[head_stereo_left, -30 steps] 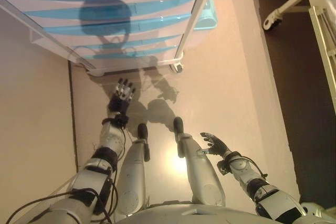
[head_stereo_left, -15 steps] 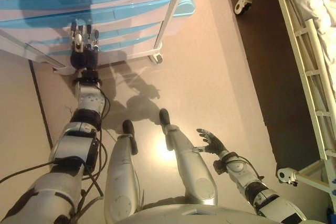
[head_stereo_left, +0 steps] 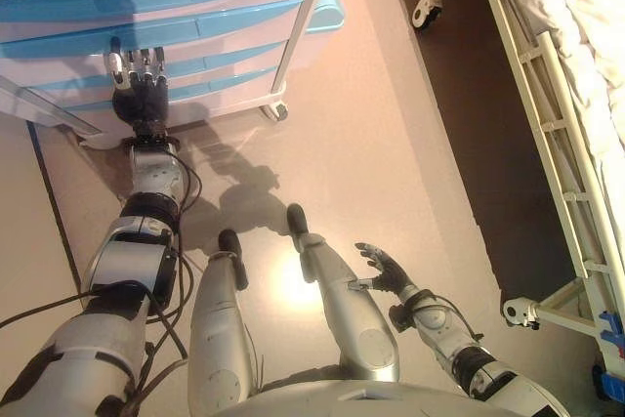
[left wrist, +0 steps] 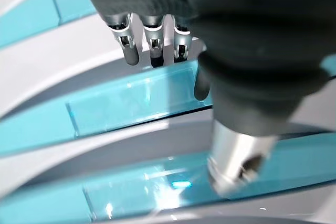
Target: Open the drawer and pick up the medicine
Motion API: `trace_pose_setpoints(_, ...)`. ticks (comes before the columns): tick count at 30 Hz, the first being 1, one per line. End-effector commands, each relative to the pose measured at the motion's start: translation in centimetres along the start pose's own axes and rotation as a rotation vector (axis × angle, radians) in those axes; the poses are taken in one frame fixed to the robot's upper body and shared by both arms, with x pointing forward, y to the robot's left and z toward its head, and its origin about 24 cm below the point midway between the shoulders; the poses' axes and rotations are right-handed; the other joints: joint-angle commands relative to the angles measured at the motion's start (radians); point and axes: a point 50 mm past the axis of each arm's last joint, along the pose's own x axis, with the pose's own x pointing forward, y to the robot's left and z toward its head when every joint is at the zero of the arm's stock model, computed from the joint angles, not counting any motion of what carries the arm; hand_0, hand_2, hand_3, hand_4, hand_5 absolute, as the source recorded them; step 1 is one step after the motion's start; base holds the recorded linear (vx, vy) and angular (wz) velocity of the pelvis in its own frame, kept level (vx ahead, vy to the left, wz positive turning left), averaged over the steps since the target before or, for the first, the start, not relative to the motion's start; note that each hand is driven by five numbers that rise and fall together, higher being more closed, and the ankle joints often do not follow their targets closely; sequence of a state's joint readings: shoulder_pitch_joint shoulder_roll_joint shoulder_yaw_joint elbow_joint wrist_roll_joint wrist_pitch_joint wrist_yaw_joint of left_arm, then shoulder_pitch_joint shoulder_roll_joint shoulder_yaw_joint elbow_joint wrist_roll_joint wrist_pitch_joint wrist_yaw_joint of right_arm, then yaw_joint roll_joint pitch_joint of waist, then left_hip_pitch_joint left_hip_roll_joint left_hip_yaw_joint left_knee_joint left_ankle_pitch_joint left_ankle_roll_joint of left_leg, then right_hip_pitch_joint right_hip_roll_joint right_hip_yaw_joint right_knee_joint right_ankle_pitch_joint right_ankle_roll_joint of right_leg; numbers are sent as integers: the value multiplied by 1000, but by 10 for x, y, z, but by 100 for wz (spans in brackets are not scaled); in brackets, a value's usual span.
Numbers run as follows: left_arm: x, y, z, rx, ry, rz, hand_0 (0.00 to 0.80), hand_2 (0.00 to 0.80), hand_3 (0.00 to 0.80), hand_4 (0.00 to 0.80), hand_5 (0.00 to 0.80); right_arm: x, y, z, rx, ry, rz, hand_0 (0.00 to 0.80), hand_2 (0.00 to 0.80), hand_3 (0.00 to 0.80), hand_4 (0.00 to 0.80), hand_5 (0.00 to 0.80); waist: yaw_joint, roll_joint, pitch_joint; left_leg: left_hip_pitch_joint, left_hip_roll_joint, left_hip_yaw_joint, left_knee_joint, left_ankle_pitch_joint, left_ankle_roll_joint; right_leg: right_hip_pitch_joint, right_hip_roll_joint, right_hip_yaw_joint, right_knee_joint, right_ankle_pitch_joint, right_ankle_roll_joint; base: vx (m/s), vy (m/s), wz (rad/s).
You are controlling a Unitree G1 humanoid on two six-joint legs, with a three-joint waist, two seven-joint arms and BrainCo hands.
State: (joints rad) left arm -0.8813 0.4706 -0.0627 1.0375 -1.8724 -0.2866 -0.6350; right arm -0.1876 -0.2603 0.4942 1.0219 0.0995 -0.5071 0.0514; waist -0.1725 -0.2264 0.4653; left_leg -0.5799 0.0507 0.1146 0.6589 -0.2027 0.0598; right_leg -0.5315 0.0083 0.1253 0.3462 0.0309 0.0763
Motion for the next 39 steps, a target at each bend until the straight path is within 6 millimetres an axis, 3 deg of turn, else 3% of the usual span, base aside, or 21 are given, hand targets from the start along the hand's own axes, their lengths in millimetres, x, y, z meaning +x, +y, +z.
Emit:
trace_pose_setpoints(1,54,-138,-3,-151,15,-867,800,800,800,800,800,-17,13,-21,0,49,51,0,0,0,0,0,3,14,-35,35,-41,14,10,-110,21,63,6,-11,-46,14,-46,23,-33,0)
trace_pose_setpoints(5,34,-158,-36,-232,179,-1087,800,800,800,800,800,-13,12,-15,-11,39,66,0,0,0,0,0,12,12,-33,56,-50,9,-23,-99,24,86,10,-4,-60,16,-48,11,-10,1)
trace_pose_setpoints(6,30,-159,-43,-235,210,-1106,800,800,800,800,800,-12,12,-14,-13,36,67,0,0,0,0,0,12,5,-27,49,-54,18,-30,-65,25,84,5,-1,-67,38,-51,-88,-51,8)
trace_pose_setpoints(9,10,-152,-62,-270,328,-1137,800,800,800,800,800,-8,10,-7,-22,23,65,0,0,0,0,0,29,14,-21,68,-62,5,-63,-47,22,108,7,-1,-79,33,-55,-30,-31,13)
trace_pose_setpoints(13,-31,-115,-81,-332,469,-1053,800,800,800,800,800,-3,5,0,-37,14,45,0,0,0,0,0,68,42,-10,102,-83,-24,-123,-11,12,150,4,-15,-97,20,-64,-17,8,18)
trace_pose_setpoints(19,-138,-30,-97,-460,690,-699,800,800,800,800,800,0,-12,2,-55,43,-21,0,0,0,0,0,153,103,-16,172,-117,-87,-230,67,-11,220,-24,-75,-98,-21,-78,-25,35,28)
trace_pose_setpoints(21,-189,3,-92,-466,813,-531,800,800,800,800,800,-3,-22,-2,-62,66,-40,0,0,0,0,0,183,124,-26,210,-124,-110,-269,91,-21,253,-40,-113,-97,-38,-78,11,22,50)
trace_pose_setpoints(23,-226,22,-84,-472,893,-399,800,800,800,800,800,-7,-29,-6,-68,85,-50,0,0,0,0,0,198,140,-35,242,-125,-123,-304,110,-30,280,-51,-139,-97,-50,-79,51,41,44)
trace_pose_setpoints(24,-258,37,-72,-508,942,-264,800,800,800,800,800,-12,-36,-10,-74,104,-58,0,0,0,0,0,210,154,-47,273,-123,-132,-335,124,-36,305,-61,-161,-102,-57,-79,86,72,47)
trace_pose_setpoints(30,-370,64,-30,-539,1073,283,800,800,800,800,800,-26,-38,-31,-74,176,-52,0,0,0,0,0,235,185,-117,409,-106,-150,-464,162,-60,430,-80,-229,-168,-73,-70,122,22,33)
trace_pose_setpoints(34,-406,67,-10,-528,1072,501,800,800,800,800,800,-31,-36,-41,-58,214,-49,0,0,0,0,0,242,202,-157,462,-102,-159,-507,170,-68,474,-82,-254,-190,-82,-67,121,23,19)
trace_pose_setpoints(39,-415,68,-1,-501,1066,545,800,800,800,800,800,-39,-32,-53,-48,265,-35,0,0,0,0,0,241,213,-194,511,-103,-163,-540,169,-66,510,-80,-266,-203,-88,-67,96,29,12)
